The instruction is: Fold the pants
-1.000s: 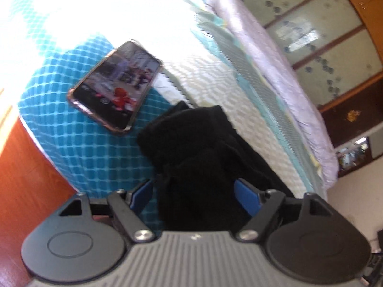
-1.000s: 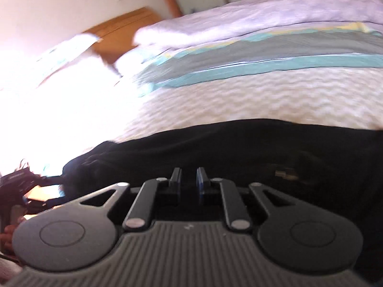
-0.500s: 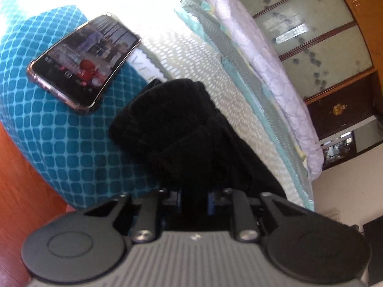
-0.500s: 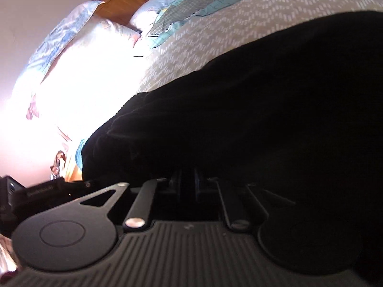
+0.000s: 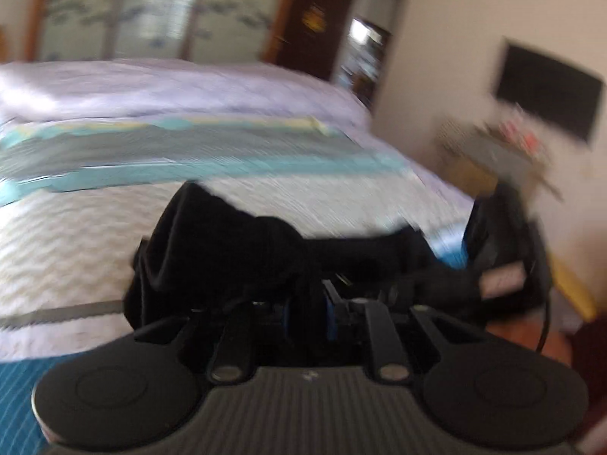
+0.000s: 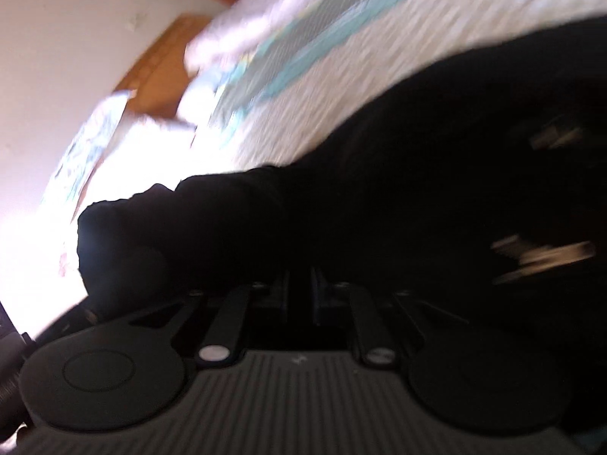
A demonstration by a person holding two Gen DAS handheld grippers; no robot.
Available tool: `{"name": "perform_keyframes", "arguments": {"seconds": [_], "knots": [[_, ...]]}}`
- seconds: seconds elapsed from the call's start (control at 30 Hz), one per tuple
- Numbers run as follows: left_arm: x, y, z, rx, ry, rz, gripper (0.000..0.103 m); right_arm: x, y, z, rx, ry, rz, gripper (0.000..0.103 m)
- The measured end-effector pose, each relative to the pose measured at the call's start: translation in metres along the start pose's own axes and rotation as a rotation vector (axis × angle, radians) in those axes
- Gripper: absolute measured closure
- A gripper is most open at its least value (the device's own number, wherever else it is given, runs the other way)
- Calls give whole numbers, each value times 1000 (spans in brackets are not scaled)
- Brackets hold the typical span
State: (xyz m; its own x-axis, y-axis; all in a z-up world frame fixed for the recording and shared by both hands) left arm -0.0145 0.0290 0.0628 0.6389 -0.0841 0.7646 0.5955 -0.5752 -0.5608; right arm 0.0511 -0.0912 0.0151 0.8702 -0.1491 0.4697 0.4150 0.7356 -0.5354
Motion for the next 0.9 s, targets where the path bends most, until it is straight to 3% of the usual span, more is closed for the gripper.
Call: {"name": "perform_keyframes", "arguments": {"seconds": [0.07,0.13,0.27,0.4,0.47,0.5,0.57,0.67,0.73,0.8,0.83,0.87,0.9], "knots": [[-13,25,-21,-28,53,105,78,4,-38,-15,-82,-38,-93,88],[-26,37,-34,-27,104,153,74,3,-73,-30,-170,-42,-172,88],[-39,24,-47,-34,179,140,58,8,-109,-33,-202,-70,-267,85],[-42,-6,-39,-33,128,116,55,22,-116,-10,-178,-193,-311,53],[-43,-22,-29,-35,62,98,55,31,-99,15,-127,-306,-289,51],[-44,-30,-21,-35,19,83,55,36,-91,28,-98,-370,-265,46],[-44,-42,-5,-10,-67,55,54,40,-66,56,-53,-507,-173,41],[-48,-55,20,47,-170,19,54,38,-26,82,-70,-688,-46,34],[-51,-60,35,53,-242,9,54,30,-6,91,-149,-820,28,29],[-52,-63,43,49,-276,1,54,23,7,67,-279,-931,95,33],[-51,-64,46,50,-279,-4,54,24,17,55,-319,-958,133,40],[-50,-64,49,53,-277,-6,54,26,20,40,-336,-954,164,78],[-49,-64,49,54,-276,-9,54,34,17,19,-327,-901,188,84]]}}
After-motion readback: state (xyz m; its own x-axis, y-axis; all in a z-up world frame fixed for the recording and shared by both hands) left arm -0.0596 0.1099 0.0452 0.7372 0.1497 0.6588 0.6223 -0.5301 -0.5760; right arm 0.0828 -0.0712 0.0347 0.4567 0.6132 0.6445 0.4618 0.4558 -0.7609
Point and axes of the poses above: each gripper's, at about its wrist camera, not at the fingertips, and y roughly the way its jaws point, z to its left, x to its top, the point moved 5 cm from there along y, roughly the way its jaws point, and after that the axes turned 6 degrees about -y, right-handed, at the moved point
